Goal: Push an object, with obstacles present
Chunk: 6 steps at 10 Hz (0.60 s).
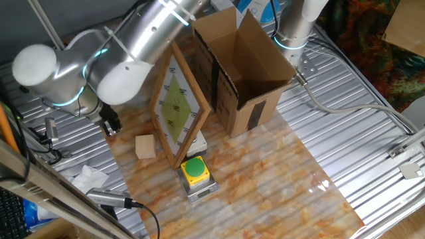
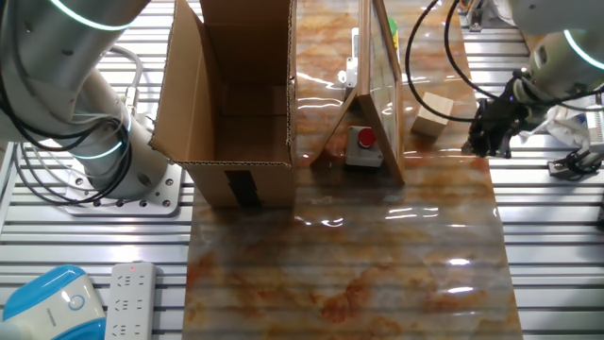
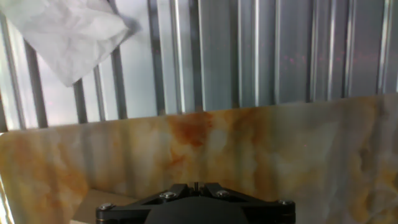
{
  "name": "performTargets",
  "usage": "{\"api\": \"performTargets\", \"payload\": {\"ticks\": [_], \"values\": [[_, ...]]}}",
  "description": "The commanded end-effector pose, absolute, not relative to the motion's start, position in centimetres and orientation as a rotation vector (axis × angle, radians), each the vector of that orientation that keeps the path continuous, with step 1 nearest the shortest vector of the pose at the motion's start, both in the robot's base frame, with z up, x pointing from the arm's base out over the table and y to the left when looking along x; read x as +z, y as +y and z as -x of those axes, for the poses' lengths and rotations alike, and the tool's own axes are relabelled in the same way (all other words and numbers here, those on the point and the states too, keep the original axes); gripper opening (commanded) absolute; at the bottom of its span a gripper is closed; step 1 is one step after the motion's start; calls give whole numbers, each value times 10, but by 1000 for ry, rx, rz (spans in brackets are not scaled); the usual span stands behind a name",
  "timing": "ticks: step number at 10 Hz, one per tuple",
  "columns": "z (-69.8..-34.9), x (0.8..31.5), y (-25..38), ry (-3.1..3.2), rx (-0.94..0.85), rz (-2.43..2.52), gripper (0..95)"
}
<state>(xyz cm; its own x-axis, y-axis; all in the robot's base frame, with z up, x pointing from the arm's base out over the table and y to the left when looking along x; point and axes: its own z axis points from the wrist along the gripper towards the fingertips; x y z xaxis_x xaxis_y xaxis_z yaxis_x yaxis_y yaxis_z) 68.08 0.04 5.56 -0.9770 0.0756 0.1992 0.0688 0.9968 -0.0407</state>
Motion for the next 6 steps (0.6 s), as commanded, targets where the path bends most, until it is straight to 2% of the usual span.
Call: {"api": "performTargets", "payload": {"ticks": [1, 3, 6], "values": [[-681, 56, -6, -2968, -6, 105, 0], [-683, 54, -15, -2987, -13, 81, 0], [-705, 41, -29, -3010, -42, 63, 0]]}}
